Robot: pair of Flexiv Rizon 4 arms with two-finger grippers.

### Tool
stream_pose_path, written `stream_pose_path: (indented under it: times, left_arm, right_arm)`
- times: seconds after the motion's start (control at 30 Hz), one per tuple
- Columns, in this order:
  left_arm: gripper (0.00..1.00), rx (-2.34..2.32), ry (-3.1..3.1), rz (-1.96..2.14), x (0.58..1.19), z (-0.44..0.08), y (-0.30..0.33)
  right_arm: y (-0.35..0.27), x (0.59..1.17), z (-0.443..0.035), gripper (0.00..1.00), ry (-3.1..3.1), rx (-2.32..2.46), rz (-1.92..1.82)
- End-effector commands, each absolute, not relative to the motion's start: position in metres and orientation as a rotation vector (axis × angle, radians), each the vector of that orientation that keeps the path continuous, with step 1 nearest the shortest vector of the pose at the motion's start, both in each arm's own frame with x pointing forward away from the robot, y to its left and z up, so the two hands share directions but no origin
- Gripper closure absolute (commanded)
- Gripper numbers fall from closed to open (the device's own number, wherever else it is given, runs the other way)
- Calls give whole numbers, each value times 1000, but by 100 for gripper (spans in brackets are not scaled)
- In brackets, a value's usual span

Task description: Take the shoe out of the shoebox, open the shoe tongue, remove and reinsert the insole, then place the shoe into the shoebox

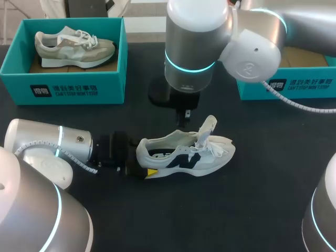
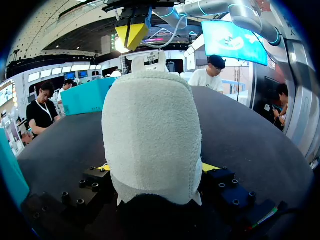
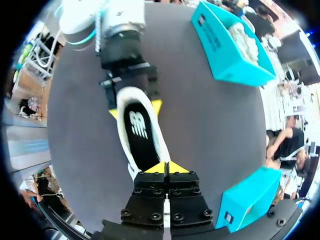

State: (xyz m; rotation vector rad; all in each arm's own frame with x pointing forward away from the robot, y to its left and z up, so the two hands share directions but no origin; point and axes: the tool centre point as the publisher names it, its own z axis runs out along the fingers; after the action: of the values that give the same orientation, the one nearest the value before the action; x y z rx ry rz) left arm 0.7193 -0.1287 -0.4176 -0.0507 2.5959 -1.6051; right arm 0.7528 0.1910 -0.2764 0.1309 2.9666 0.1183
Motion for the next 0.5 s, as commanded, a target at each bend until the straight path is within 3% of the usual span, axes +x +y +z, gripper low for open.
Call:
stream_pose_path:
  times: [0.03,0.5]
  left_arm:
    - [100,-50,2599,-1601,718,-420,-130]
    - [100,-50,2599,-1601,718,-420,-130]
  right_arm:
    - [211,750,-317,100,2997,69,163]
    - [223,735,-372,100,3063,-22,150]
